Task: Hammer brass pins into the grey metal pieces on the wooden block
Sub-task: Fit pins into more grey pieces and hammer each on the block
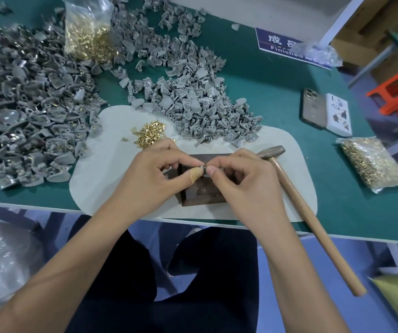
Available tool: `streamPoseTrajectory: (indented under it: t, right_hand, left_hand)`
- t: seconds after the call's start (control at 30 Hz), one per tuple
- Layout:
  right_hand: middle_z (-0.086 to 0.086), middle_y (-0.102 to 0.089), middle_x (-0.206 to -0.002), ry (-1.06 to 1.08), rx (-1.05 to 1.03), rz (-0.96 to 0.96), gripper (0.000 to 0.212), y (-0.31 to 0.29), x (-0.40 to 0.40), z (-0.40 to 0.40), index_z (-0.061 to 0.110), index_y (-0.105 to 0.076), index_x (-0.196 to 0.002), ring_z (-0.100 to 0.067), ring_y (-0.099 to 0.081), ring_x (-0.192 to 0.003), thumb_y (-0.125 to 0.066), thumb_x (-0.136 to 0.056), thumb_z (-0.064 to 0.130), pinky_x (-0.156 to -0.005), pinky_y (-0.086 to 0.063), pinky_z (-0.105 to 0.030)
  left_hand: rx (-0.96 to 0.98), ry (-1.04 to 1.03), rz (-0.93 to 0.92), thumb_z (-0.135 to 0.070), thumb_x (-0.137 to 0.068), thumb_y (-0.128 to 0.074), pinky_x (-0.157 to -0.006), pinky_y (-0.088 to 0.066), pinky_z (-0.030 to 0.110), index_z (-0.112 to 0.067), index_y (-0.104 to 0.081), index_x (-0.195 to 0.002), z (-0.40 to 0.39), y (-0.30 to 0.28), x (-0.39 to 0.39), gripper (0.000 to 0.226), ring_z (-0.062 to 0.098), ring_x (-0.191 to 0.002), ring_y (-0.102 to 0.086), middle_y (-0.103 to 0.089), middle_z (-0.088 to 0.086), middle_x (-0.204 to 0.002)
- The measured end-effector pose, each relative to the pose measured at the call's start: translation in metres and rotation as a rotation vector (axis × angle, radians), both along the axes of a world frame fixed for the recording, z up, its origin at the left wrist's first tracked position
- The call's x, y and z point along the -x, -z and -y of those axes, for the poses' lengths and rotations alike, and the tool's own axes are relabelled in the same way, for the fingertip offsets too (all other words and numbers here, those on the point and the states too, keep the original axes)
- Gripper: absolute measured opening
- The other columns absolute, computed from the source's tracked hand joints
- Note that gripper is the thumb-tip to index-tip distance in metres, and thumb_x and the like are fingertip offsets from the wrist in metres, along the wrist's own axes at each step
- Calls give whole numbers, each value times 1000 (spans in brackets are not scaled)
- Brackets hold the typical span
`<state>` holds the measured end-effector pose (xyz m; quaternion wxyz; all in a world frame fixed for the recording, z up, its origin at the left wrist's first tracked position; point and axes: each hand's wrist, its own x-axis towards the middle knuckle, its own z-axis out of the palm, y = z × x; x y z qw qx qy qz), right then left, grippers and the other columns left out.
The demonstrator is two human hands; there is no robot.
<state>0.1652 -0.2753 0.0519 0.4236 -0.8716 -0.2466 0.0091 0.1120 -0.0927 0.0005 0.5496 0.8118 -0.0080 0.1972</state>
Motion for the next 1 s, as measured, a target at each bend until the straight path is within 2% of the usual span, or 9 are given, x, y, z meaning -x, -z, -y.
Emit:
streamPoseTrajectory:
  t: [0.3, 0.47, 0.6, 0.7, 0.8, 0.9, 1.0]
  right_hand:
    - [6, -61, -80, 37, 9, 17, 12, 1, 7, -3, 32, -77, -83, -14, -59, -76, -74, -89, 22, -69, -52, -43]
    - [7, -60, -76, 25, 34, 11, 13, -4, 6, -3, 32, -78, -83, -13, -57, -73, -75, -89, 21, -67, -51, -41]
    - [10, -48, -72, -72, 256, 135, 12, -18, 3, -8, 28, -77, -84, -11, -49, -71, -71, -92, 20, -63, -44, -36]
    - [9, -47, -82, -113, 474, 251, 16, -28, 4, -17, 23, -74, -87, -18, -51, -90, -62, -97, 24, -66, -40, -35]
    - [9, -45, -86, -120, 554, 266, 20, -31, 5, -22, 21, -73, -89, -20, -49, -100, -56, -99, 26, -71, -41, -36]
    - [8, -46, -80, -125, 463, 203, 16, -28, 0, -17, 22, -75, -86, -20, -51, -88, -63, -96, 22, -71, -45, -38]
    - [9, -47, -70, -94, 311, 125, 13, -20, -4, -9, 26, -79, -84, -10, -47, -69, -71, -91, 19, -63, -40, -31]
  left_hand:
    - [-1, 3, 24, -47, -84, -74, -62, -37, 13, -41, -78, -96, -2, 5, -1, 14, 12, -74, -54, -55, -9, -79]
    - [26, 31, 36, -47, -84, -75, -65, -37, 11, -46, -77, -98, -3, 8, -2, 14, 12, -74, -54, -58, -9, -81]
    - [28, 37, 35, -45, -84, -76, -65, -37, 10, -47, -76, -98, -5, 10, -3, 14, 11, -74, -54, -58, -10, -81]
    - [29, 34, 38, -40, -84, -76, -65, -36, 9, -46, -76, -97, -5, 11, -4, 14, 9, -73, -54, -57, -11, -80]
    - [18, 25, 32, -40, -84, -76, -62, -35, 10, -43, -77, -96, -5, 11, -4, 12, 8, -72, -53, -55, -9, -78]
    - [17, 21, 31, -41, -83, -76, -64, -36, 13, -41, -78, -96, -4, 10, -4, 13, 11, -73, -53, -56, -7, -78]
    - [-12, -2, 21, -44, -83, -75, -62, -35, 15, -43, -77, -96, -4, 8, -3, 14, 14, -74, -53, -55, -5, -79]
